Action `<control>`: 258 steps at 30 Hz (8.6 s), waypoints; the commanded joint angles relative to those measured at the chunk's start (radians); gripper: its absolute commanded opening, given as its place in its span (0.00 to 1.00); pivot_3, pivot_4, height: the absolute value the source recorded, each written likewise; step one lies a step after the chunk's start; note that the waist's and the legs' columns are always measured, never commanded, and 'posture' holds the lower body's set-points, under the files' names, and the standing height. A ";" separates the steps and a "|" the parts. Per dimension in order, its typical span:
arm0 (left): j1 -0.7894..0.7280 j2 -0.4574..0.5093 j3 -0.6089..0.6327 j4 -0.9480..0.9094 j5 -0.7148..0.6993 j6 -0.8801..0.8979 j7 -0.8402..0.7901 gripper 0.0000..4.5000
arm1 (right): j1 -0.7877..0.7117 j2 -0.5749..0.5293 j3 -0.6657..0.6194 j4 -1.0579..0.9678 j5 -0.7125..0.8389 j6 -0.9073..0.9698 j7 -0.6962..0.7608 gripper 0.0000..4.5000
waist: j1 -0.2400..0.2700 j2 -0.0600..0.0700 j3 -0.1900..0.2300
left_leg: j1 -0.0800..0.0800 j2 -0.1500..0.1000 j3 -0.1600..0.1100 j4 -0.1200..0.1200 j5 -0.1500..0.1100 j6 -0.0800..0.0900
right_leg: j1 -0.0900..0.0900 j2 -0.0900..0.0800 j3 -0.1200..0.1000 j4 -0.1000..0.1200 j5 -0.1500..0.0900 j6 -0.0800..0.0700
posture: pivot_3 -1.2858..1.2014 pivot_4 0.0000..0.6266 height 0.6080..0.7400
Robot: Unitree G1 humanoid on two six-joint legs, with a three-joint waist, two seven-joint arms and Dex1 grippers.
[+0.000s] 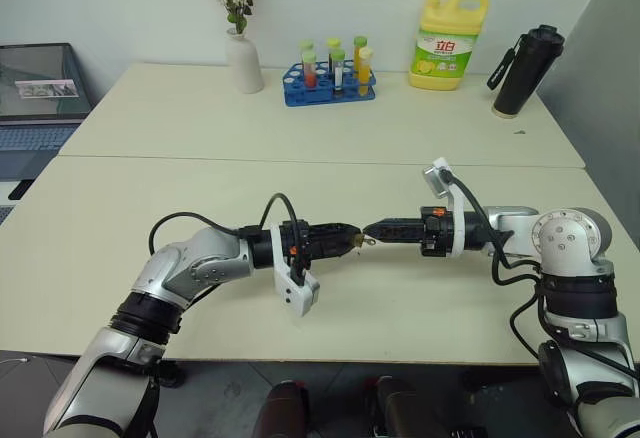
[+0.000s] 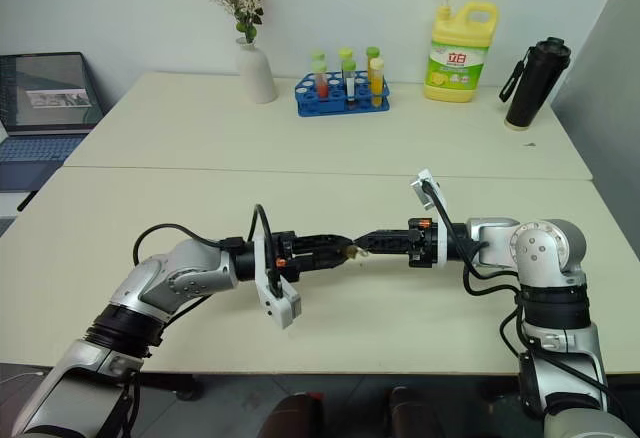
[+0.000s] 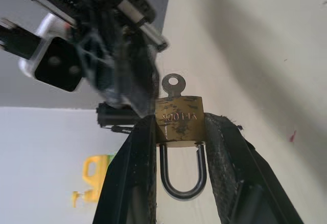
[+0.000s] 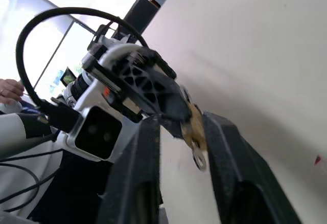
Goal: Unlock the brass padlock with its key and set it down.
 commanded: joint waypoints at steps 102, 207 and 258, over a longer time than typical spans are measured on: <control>0.022 -0.128 0.139 -0.205 -0.940 1.110 -0.623 0.00 | 0.052 0.011 0.107 -0.134 -0.163 -0.388 0.139 0.03 | -0.022 0.000 0.000 | 0.001 0.001 -0.001 0.000 0.000 0.000 | 0.000 0.006 0.001 0.000 -0.001 0.001 | 0.52 0.24 1.00; 0.290 0.091 0.196 -0.394 -0.728 0.828 -0.650 0.76 | 0.076 -0.019 0.161 -0.065 -0.183 -0.167 0.069 0.03 | -0.020 0.000 0.001 | 0.000 0.001 0.000 -0.001 0.000 0.000 | -0.002 0.001 0.002 0.000 -0.001 0.001 | 0.52 0.24 1.00; 0.449 0.143 0.286 -0.581 -0.828 1.187 -0.595 0.84 | 0.279 -0.277 0.198 -0.053 -0.586 -0.954 0.307 0.99 | -0.022 0.000 0.001 | 0.002 0.002 0.001 0.000 0.000 0.000 | -0.001 0.002 0.002 0.000 -0.002 0.001 | 0.52 0.24 1.00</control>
